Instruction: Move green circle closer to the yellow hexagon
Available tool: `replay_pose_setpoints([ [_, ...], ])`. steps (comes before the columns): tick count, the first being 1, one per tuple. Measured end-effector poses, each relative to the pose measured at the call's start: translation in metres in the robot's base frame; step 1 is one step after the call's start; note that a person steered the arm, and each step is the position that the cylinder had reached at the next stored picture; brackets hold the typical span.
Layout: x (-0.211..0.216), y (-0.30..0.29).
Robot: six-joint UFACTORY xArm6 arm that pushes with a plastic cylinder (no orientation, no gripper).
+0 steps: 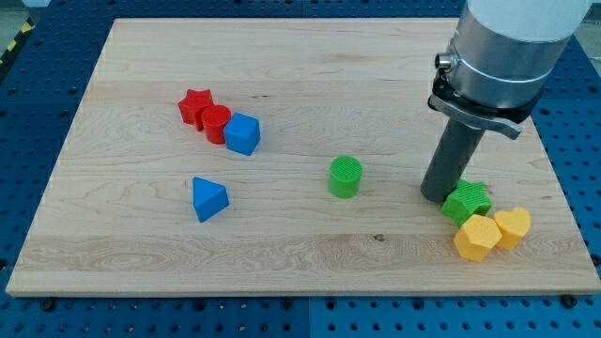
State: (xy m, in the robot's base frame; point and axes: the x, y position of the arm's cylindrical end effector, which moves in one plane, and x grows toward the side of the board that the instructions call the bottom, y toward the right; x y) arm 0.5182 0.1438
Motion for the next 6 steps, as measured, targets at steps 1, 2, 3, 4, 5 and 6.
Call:
replay_pose_setpoints([
  [1,0.0,-0.039],
  [2,0.003,-0.077],
  [3,0.009,-0.114],
  [4,0.002,-0.177],
  [5,-0.048,-0.224],
  [6,-0.073,-0.221],
])
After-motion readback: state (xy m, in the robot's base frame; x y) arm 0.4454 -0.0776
